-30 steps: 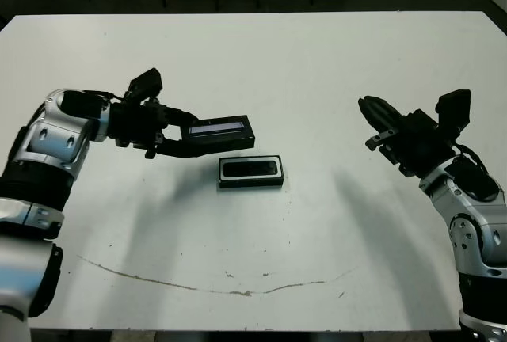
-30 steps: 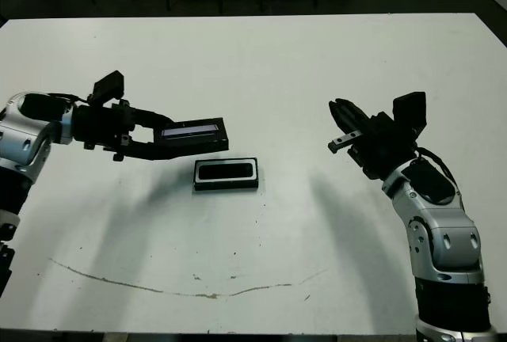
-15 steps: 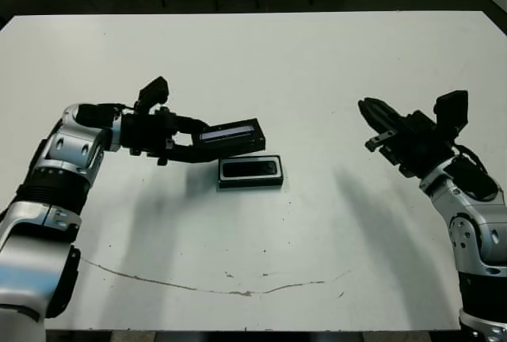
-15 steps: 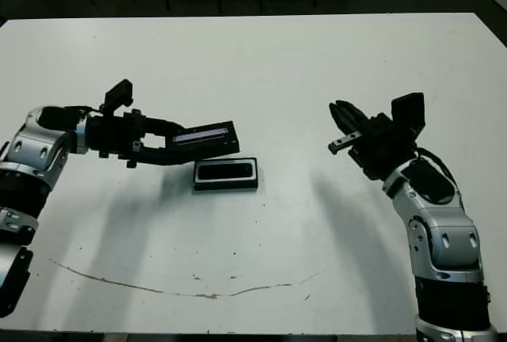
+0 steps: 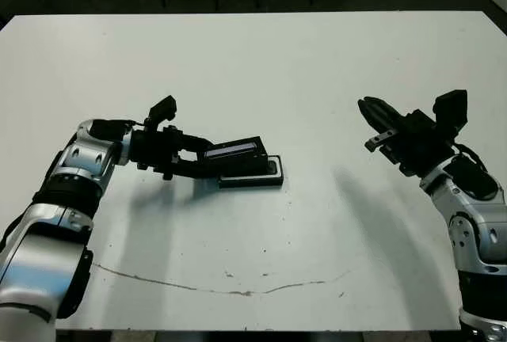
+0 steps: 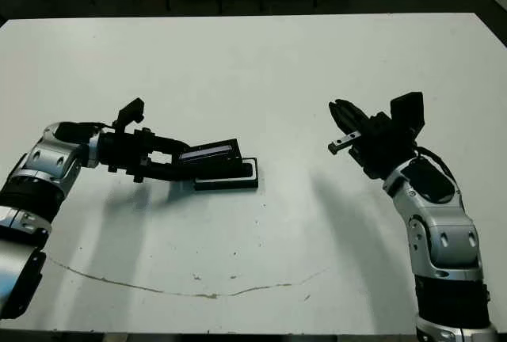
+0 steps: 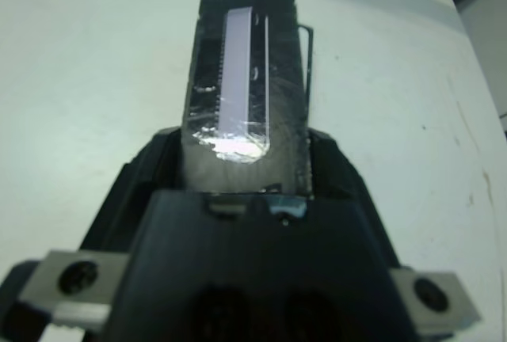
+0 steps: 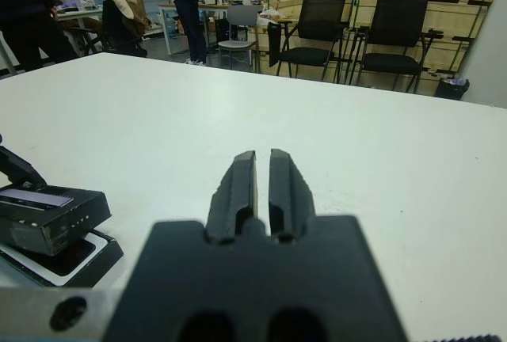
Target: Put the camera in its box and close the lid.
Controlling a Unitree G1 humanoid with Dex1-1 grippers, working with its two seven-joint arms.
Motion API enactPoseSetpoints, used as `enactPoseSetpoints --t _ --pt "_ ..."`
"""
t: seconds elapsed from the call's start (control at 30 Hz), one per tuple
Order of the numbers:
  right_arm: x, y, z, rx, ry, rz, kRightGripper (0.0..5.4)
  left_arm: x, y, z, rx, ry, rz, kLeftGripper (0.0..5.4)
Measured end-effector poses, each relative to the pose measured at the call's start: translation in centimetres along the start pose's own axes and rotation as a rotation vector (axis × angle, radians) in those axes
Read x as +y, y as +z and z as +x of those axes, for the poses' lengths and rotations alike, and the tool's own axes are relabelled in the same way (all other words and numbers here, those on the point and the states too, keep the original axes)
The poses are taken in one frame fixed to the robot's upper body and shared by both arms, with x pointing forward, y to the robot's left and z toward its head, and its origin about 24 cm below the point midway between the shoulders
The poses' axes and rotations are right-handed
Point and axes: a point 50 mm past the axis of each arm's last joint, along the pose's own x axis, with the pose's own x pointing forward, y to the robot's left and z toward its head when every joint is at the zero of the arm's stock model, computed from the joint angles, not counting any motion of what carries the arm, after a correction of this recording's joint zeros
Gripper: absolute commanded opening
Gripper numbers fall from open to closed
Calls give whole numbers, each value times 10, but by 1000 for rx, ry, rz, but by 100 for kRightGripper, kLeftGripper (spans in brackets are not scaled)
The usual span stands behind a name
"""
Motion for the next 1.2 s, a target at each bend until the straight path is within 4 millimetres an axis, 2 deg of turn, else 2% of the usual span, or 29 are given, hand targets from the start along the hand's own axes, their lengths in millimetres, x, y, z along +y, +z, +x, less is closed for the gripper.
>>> enactPoseSetpoints --t 0.27,0.73,1.2 --pt "0 1 0 -8 3 9 0 -1 -5 1 18 -38 -27 271" --pt "1 2 0 -16 6 14 0 -4 3 4 49 -59 18 271" --pt "1 3 -1 -19 -1 12 0 -9 1 8 59 -44 25 271"
